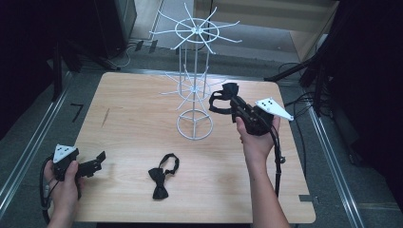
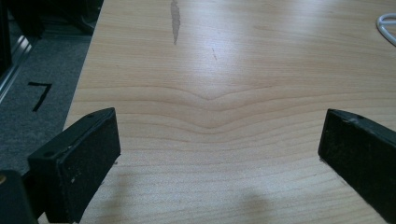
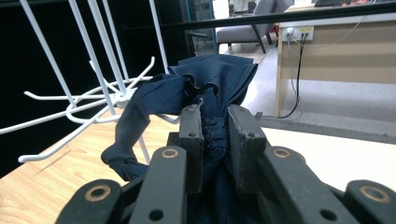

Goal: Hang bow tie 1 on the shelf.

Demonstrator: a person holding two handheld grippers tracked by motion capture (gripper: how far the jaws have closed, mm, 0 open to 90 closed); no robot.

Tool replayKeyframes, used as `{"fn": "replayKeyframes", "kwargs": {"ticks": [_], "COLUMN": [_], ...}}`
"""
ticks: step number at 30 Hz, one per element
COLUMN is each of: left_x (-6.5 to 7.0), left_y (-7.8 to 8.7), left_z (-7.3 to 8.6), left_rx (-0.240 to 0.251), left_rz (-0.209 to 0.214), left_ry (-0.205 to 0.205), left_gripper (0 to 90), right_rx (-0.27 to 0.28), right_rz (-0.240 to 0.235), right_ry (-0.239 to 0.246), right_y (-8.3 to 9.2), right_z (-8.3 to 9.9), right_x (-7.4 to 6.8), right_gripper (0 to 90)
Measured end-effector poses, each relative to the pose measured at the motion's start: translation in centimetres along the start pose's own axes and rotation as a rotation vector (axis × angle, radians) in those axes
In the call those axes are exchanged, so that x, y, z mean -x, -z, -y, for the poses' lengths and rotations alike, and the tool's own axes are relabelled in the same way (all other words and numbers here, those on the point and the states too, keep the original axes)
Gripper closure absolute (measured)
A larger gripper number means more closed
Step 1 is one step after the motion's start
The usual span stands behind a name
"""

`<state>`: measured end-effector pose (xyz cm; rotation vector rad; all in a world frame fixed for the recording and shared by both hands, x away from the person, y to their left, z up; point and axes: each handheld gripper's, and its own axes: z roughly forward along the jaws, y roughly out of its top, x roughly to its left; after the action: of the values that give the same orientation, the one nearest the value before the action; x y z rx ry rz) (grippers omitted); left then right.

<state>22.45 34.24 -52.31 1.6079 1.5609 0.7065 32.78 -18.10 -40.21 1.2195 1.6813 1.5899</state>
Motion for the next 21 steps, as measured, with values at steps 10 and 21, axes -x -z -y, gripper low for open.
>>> {"fn": "replayKeyframes", "kwargs": {"ticks": [10,21], "left_x": [0.0,0.0], "left_y": [0.0,0.0], "left_z": [0.0,0.0], "left_rx": [-0.005,-0.006], "left_rz": [0.003,0.001], "left_ry": [0.001,-0.001], "left_gripper": [0.0,0.0], "right_rx": [-0.036,-0.075], "right_rz": [-0.004,-0.012], "right_ry": [-0.031,-0.03], "right_y": [-1.1,-2.1], "right_z": [0.9,1.9], "right_x": [0.6,0.3], "right_gripper": [77.5,77.5]}}
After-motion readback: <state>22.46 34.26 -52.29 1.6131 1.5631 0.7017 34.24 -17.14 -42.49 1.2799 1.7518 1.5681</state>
